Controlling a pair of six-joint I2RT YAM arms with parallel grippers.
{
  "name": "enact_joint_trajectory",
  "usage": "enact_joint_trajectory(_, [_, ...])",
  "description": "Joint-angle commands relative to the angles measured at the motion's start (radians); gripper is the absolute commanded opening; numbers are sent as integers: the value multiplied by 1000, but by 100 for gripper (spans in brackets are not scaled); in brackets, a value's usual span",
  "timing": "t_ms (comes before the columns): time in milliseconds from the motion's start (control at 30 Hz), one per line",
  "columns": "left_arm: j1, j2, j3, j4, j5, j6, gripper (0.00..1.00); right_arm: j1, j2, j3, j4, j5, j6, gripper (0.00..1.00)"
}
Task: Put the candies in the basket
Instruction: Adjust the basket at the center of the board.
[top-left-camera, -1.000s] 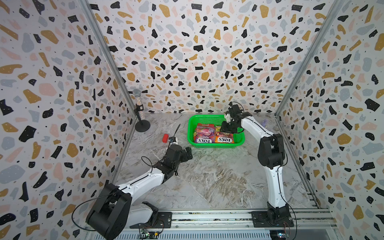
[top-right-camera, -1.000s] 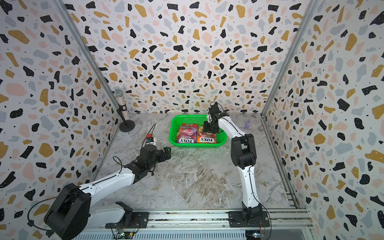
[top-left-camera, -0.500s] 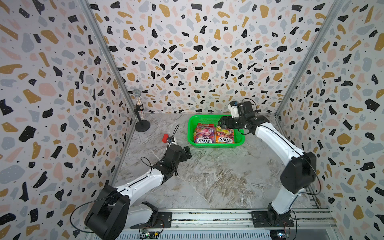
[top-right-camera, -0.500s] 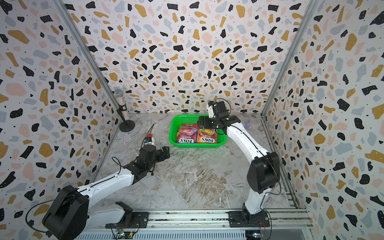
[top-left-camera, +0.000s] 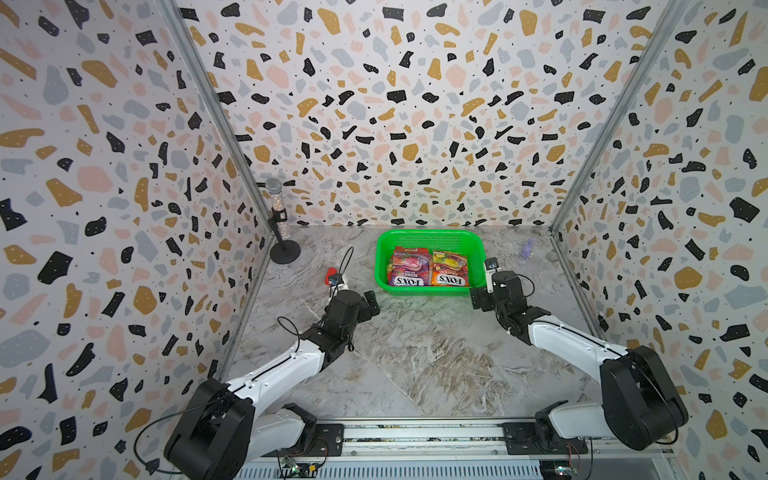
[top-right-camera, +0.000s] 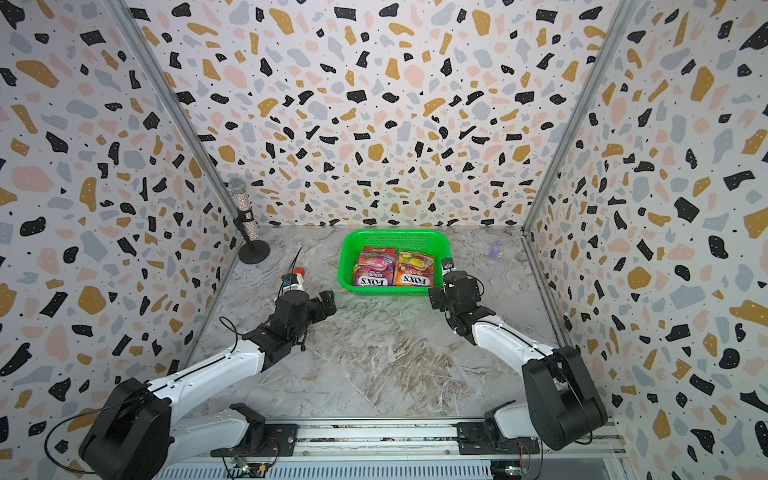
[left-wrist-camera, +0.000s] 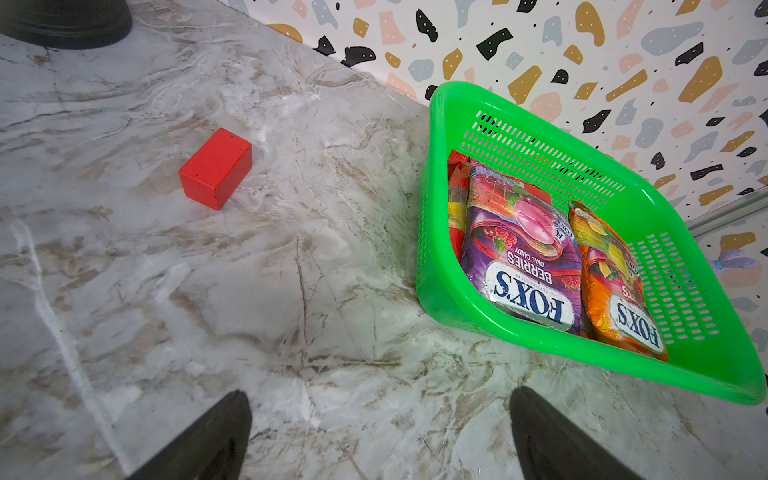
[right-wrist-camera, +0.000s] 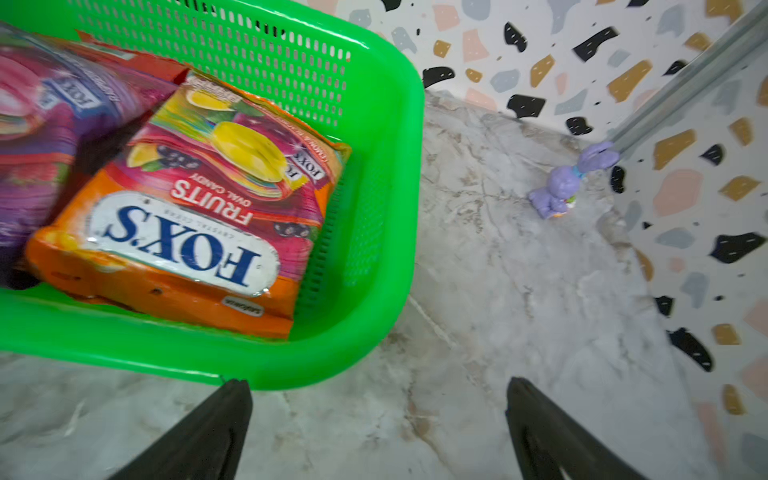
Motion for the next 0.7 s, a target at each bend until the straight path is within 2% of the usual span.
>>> enact_joint_trajectory(0, [-1, -16, -12, 12, -16, -7, 100, -2, 5, 4, 130, 148, -153, 100])
enact_joint_trajectory(233, [-1, -26, -17, 11, -20, -8, 100, -10, 101, -24, 181, 129, -259, 100])
enact_joint_trajectory(433, [-2, -37, -21, 12, -24, -10, 100, -16, 182, -68, 344, 200, -326, 100])
enact_joint_trajectory(500, [-1, -35, -21, 11, -24, -13, 100, -30, 173, -65, 324, 207, -300, 100])
enact_joint_trajectory(667, [-1, -34, -20, 11, -16, -14, 100, -115, 88, -103, 305, 121, -201, 100])
